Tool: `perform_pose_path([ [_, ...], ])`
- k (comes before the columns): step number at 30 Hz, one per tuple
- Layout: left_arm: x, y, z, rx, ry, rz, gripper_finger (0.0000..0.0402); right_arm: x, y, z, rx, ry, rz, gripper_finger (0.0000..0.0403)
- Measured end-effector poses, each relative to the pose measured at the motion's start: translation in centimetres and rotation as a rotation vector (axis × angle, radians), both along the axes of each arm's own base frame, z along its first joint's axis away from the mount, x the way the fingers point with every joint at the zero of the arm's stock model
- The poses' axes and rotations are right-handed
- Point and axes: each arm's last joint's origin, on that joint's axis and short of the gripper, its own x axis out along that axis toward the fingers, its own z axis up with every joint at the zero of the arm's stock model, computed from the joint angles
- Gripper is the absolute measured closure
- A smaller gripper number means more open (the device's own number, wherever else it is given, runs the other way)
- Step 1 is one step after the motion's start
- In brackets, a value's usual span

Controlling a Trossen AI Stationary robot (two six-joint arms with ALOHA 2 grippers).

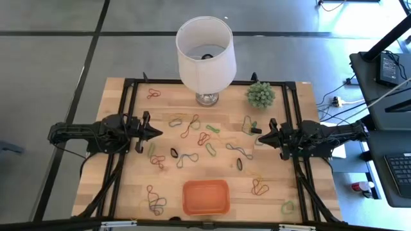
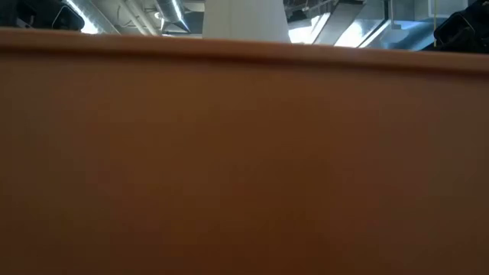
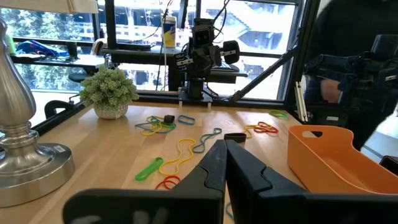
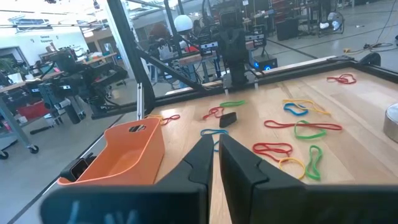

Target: Pick and place rubber bands into bin

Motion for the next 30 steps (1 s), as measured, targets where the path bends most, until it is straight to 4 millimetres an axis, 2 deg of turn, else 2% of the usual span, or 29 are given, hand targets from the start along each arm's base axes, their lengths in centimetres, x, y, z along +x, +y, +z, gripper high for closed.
perform_pose_path([
  [30,0.0,0.0,-0.01,0.0,0.0,0.0,0.04,0.0,-0.01,0.02,-0.022,-0.004,-0.002,0.037],
])
